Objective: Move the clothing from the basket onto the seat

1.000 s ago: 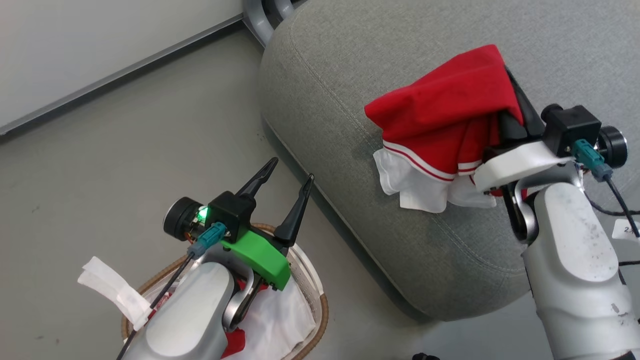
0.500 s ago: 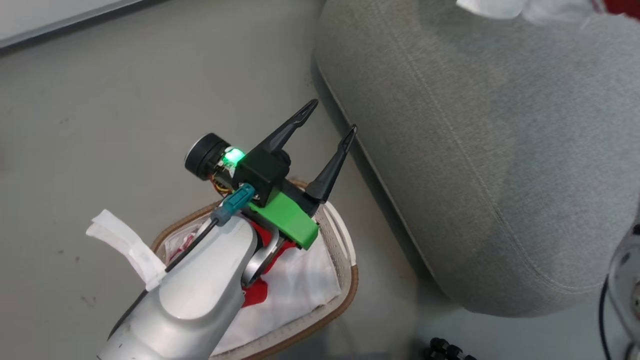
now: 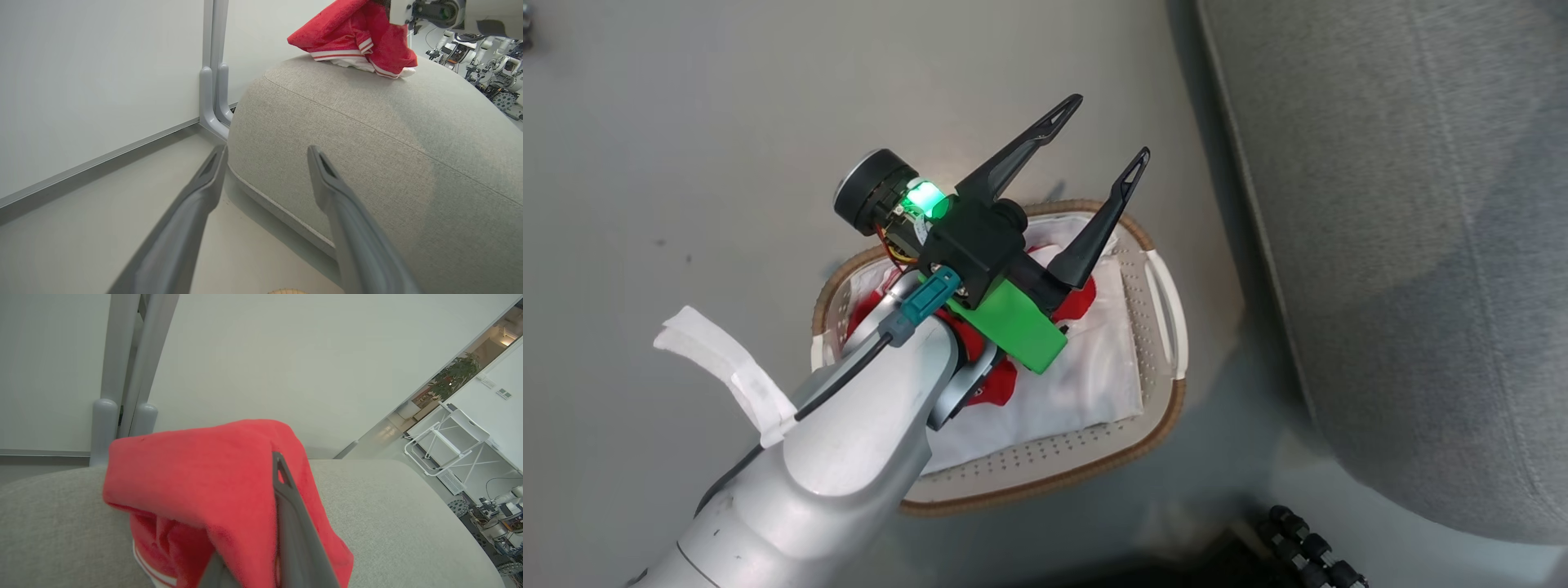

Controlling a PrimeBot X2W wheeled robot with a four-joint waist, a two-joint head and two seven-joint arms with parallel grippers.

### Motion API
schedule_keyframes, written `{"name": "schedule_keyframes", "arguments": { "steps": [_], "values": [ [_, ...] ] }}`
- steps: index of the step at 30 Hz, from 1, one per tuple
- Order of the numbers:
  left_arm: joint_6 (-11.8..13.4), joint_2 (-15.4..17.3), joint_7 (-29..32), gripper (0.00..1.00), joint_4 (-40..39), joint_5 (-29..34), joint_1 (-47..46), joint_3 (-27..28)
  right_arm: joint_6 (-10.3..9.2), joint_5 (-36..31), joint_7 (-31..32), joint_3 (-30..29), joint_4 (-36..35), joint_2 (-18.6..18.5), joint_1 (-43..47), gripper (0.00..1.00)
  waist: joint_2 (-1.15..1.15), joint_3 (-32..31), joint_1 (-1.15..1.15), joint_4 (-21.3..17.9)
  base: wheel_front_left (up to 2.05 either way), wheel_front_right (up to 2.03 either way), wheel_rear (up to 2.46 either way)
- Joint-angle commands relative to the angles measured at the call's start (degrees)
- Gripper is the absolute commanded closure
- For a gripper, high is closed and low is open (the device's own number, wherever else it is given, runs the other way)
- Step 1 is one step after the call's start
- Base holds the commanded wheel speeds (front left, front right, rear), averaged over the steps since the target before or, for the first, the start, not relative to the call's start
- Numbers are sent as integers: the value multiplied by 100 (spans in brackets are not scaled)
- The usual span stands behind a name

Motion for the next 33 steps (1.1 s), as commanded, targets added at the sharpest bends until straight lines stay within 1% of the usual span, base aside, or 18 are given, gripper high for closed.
{"name": "schedule_keyframes", "arguments": {
  "steps": [1, 4, 8, 9, 10, 11, 12, 18, 23, 29, 33],
  "values": [
    [26, 12, -35, 0, 30, 11, 11, -11, -10, -33, -12, -72, 111, -35, 94, 100, 0, 389, -1, 352, 0, 0, 0],
    [31, 69, -50, 0, 85, -28, 81, 13, -9, -46, -117, -103, 365, 53, 238, 100, 0, 339, -1, 295, 0, 0, 0],
    [46, 95, -59, 0, 160, -70, 177, 36, -10, -83, -229, -22, 585, 73, 402, 100, 0, 211, -1, 198, 0, 0, 0],
    [49, 102, -59, 0, 191, -92, 204, 44, -9, -65, -254, 15, 633, 104, 453, 91, 0, 169, -1, 178, 0, 0, 0],
    [50, 108, -61, 0, 211, -100, 222, 49, -9, -59, -271, 53, 656, 129, 489, 76, 0, 139, -1, 164, 0, 0, 0],
    [47, 109, -69, 0, 245, -114, 259, 48, -9, -51, -305, 144, 659, 156, 564, 13, 0, 73, -1, 145, 0, 0, 0],
    [44, 112, -74, 0, 269, -132, 274, 50, -9, -18, -322, 180, 644, 173, 612, 0, 0, 20, -1, 135, 0, 0, 0],
    [47, 88, -103, 0, 445, -241, 415, 166, -9, 186, -347, 402, 488, 296, 1039, 0, 0, -447, -1, 128, 0, 0, 0],
    [63, 42, -99, 0, 553, -310, 678, 417, -9, 430, -349, 735, 323, 369, 1518, 0, 0, -1087, -1, 213, 0, 0, 0],
    [75, -16, -94, 0, 550, -293, 1088, 776, -9, 675, -350, 1166, 327, 359, 1831, 0, 0, -1869, -1, 416, 0, 0, 0],
    [119, -22, -94, 0, 581, -209, 1404, 1068, -9, 905, -351, 1436, 337, 431, 1949, 0, 0, -2411, -1, 564, 0, 0, 0]
  ]
}}
